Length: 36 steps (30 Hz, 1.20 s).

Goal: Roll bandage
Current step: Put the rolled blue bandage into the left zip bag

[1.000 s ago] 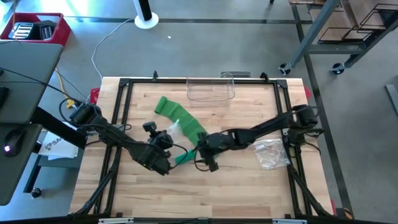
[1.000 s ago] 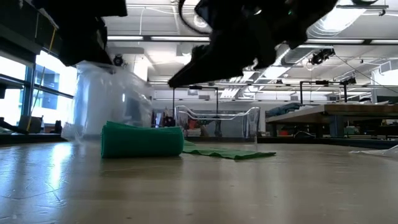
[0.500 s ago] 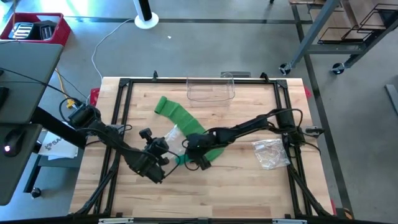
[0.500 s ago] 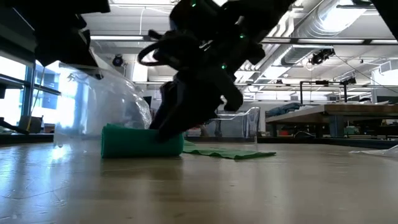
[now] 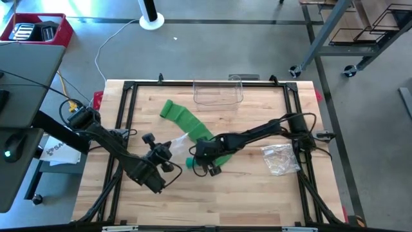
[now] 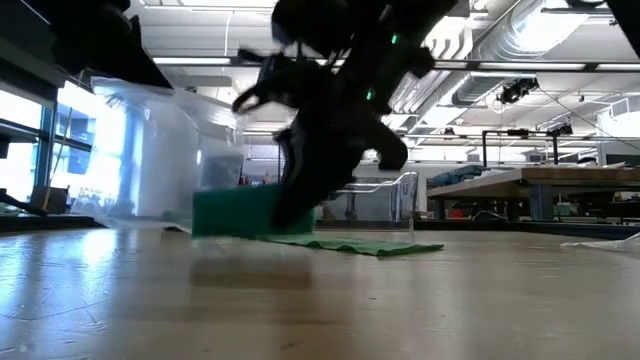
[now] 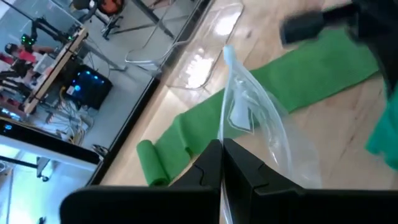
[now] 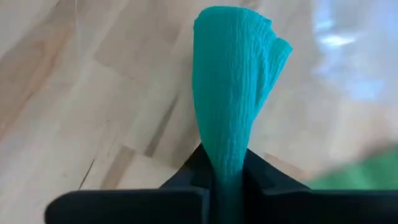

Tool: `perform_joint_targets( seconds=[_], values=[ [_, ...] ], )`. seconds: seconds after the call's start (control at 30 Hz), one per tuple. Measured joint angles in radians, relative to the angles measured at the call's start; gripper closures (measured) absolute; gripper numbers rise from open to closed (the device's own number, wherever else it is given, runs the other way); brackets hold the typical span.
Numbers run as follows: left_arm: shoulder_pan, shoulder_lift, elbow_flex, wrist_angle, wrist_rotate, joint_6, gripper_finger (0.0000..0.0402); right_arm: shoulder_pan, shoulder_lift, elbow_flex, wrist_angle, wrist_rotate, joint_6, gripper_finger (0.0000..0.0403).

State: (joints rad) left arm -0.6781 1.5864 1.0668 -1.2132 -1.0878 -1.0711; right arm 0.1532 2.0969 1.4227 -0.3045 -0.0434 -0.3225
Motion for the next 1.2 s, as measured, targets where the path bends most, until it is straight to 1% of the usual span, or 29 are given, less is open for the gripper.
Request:
perform_joint_targets(
  seconds=[0.1,0.17,0.27,0.4,0.43,0.53,0.63,0.77,0.97,1.2],
  values=[
    [0.001,0.000,0.000,0.046,0.001,0.026,0.0401,0.028,-0.082,0.000,-0.053,0.116,-0.006,0.0373],
    [0.001,0.000,0.000,0.117,0.001,0.062,0.0401,0.049,-0.144,0.000,-0.073,0.188,-0.026,0.0379],
    [0.004,0.000,0.000,0.251,-0.001,0.158,0.0401,0.076,-0.231,0.000,-0.069,0.283,-0.075,0.0393],
    [0.013,0.000,0.000,0.434,-0.002,0.314,0.0401,0.106,-0.320,0.000,-0.019,0.398,-0.127,0.0391],
    [0.016,0.000,0.000,0.474,-0.004,0.350,0.0401,0.109,-0.329,0.000,-0.019,0.408,-0.132,0.0389],
    [0.030,0.000,0.000,0.569,-0.007,0.438,0.0401,0.106,-0.338,0.000,-0.036,0.401,-0.131,0.0389],
    [0.046,0.000,0.000,0.639,-0.009,0.505,0.0401,0.101,-0.327,0.000,-0.055,0.355,-0.127,0.0391],
    [0.065,0.003,0.000,0.685,0.001,0.565,0.0401,0.102,-0.294,0.000,-0.111,0.348,-0.102,0.0391],
    [0.087,0.003,0.000,0.712,-0.002,0.576,0.0401,0.102,-0.284,0.000,-0.193,0.345,-0.055,0.0391],
    [0.109,0.004,0.000,0.740,-0.014,0.558,0.0401,0.105,-0.284,0.000,-0.210,0.314,-0.054,0.0391]
  ],
)
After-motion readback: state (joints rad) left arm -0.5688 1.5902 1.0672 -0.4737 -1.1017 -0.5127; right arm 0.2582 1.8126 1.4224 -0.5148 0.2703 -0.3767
